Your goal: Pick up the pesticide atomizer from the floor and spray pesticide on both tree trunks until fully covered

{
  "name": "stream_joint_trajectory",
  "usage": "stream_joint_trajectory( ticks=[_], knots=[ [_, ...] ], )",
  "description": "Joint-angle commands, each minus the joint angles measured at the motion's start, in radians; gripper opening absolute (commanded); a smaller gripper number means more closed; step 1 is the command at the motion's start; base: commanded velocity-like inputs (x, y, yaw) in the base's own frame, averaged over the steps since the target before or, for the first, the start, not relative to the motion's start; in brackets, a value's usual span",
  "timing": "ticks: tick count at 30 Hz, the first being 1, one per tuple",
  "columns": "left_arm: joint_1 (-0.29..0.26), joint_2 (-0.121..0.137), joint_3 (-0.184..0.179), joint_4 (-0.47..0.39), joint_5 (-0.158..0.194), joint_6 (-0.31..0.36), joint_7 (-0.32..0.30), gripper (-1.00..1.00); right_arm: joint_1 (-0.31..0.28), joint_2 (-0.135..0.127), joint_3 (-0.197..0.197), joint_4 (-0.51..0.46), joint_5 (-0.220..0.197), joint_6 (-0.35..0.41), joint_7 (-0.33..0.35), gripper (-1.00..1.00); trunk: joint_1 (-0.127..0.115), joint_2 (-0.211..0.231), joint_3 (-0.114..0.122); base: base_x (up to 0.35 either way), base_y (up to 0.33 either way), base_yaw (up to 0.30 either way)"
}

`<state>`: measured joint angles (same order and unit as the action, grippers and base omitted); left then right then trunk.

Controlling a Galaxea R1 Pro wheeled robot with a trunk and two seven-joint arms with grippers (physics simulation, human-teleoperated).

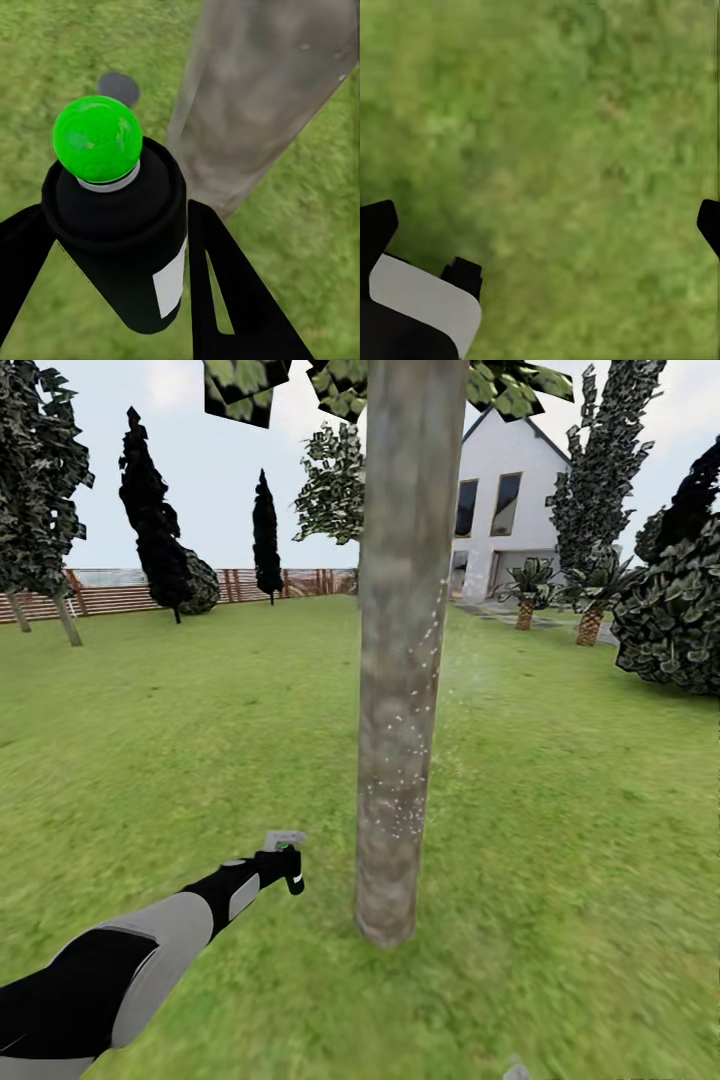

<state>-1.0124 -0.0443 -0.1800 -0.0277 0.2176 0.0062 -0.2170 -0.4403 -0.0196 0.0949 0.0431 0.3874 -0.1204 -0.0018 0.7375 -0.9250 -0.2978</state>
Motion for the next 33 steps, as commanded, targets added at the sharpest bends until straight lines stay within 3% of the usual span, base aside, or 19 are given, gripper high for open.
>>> stream_joint_trajectory(
  ticks=[1, 4, 10, 11, 15, 18, 22, 24, 26, 29, 32, 33],
  knots=[
    [0.0, -0.002, -0.001, 0.0, 0.0, -0.002, 0.0, -1.0, 0.0, 0.006, 0.002, -0.025, 0.001, -0.001, -0.002, 1.0, 0.0, 0.0, 0.0, 0.01, 0.03, -0.021],
    [0.0, -0.015, -0.004, -0.002, -0.001, -0.004, -0.001, -1.0, 0.0, 0.016, 0.002, -0.142, -0.001, 0.0, -0.004, 1.0, 0.0, 0.0, 0.0, 0.004, 0.011, -0.008],
    [0.0, -0.036, -0.008, -0.059, 0.003, 0.011, 0.004, -1.0, 0.0, 0.024, 0.002, -0.167, -0.002, -0.001, -0.003, 1.0, 0.0, 0.0, 0.0, 0.0, 0.001, -0.001],
    [0.0, -0.037, -0.008, -0.098, 0.003, 0.056, 0.004, -1.0, 0.0, 0.028, 0.002, -0.167, -0.002, 0.0, -0.003, 1.0, 0.0, 0.0, 0.0, 0.0, 0.0, 0.0],
    [0.0, -0.036, -0.009, -0.329, 0.003, 0.344, 0.004, -1.0, 0.0, 0.034, 0.002, -0.167, -0.002, 0.001, -0.004, 1.0, 0.0, 0.0, 0.0, 0.0, 0.0, 0.0],
    [0.0, -0.037, -0.009, -0.473, 0.001, 0.491, 0.006, -1.0, 0.0, 0.035, 0.002, -0.166, -0.002, 0.001, -0.003, 1.0, 0.0, 0.0, 0.0, 0.0, 0.0, 0.0],
    [0.0, -0.057, -0.009, -0.563, 0.001, 0.541, 0.006, -1.0, 0.0, 0.036, 0.002, -0.166, -0.002, 0.0, -0.003, 1.0, 0.0, 0.0, 0.0, 0.0, 0.0, 0.0],
    [0.0, -0.068, -0.01, -0.649, 0.0, 0.661, 0.006, -1.0, 0.0, 0.036, 0.002, -0.166, -0.002, 0.001, -0.003, 1.0, 0.0, 0.0, 0.0, 0.0, 0.0, 0.0],
    [-0.001, -0.07, -0.01, -0.693, 0.001, 0.737, 0.005, -1.0, 0.0, 0.037, 0.002, -0.166, -0.002, 0.0, -0.003, 1.0, 0.0, 0.0, 0.0, 0.0, 0.0, 0.0],
    [-0.038, -0.099, -0.01, -0.755, 0.003, 0.864, -0.001, -1.0, 0.0, 0.044, 0.002, -0.165, -0.001, -0.001, -0.003, 1.0, 0.0, 0.0, 0.0, 0.0, 0.0, 0.0],
    [-0.078, -0.106, -0.01, -0.783, 0.008, 0.887, -0.007, -1.0, 0.0, 0.045, 0.002, -0.162, 0.0, 0.0, -0.003, 1.0, 0.0, 0.0, 0.0, 0.0, 0.0, 0.0],
    [-0.085, -0.109, -0.009, -0.784, 0.04, 0.89, -0.009, -1.0, 0.0, 0.045, 0.002, -0.161, 0.0, -0.001, -0.003, 1.0, 0.0, 0.0, 0.0, 0.0, 0.0, 0.0]
  ],
)
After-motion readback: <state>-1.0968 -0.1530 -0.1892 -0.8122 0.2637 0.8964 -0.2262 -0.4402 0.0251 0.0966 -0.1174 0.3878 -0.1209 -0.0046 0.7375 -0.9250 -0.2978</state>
